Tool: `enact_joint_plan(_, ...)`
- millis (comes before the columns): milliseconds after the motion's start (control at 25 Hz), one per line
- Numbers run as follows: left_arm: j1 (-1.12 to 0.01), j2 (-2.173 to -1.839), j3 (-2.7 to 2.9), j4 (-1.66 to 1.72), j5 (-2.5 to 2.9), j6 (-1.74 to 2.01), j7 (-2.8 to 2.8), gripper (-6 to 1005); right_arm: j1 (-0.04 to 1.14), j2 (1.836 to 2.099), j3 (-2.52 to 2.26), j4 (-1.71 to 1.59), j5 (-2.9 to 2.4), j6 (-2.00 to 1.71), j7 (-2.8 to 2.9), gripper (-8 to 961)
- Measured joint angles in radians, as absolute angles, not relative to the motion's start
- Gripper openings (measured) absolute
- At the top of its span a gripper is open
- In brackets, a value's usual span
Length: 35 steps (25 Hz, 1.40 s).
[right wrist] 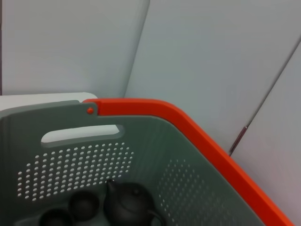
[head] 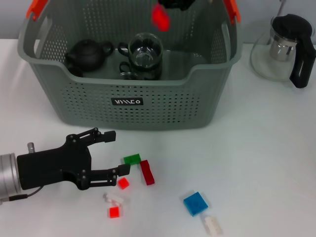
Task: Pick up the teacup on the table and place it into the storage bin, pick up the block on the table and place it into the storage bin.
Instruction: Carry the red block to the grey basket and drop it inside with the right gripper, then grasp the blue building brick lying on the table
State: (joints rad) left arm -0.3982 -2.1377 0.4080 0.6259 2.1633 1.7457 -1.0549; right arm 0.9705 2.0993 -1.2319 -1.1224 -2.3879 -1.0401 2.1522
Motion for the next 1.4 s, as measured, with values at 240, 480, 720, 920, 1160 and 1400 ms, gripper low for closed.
enact_joint_plan(240, -0.399, -2.135, 0.397, 0.626, 2.167, 1.746, -1.055, 904, 0.96, 2.1, -1.225, -1.154, -2.383, -1.036, 2.152, 498)
enact_joint_plan(480, -0.397, -2.134, 0.396, 0.627, 2.169, 1.746, -1.055, 904, 0.854, 2.096, -1.214, -1.35, -2.284, -1.191, 2.129, 751)
enact_joint_plan(720, -0.395, -2.134, 0.396, 0.628, 2.171, 1.746, -1.055, 905, 0.718, 2.095, -1.191, -1.533, -2.188, -1.471, 2.06, 944)
enact_joint_plan(920, -0.395, -2.134, 0.396, 0.629, 2.171, 1.746, -1.055, 905, 0.643, 2.092, -1.175, -1.597, -2.173, -1.689, 2.028, 944)
enact_joint_plan(1160, -0.399, -2.132, 0.396, 0.629, 2.17, 1.746, -1.055, 904, 0.636, 2.092, -1.16, -1.584, -2.268, -1.892, 2.043, 945)
enact_joint_plan(1400, -0.401, -2.13, 0.396, 0.629, 2.168, 1.746, -1.055, 904, 0.653, 2.097, -1.228, -1.506, -2.353, -1.922, 2.092, 944)
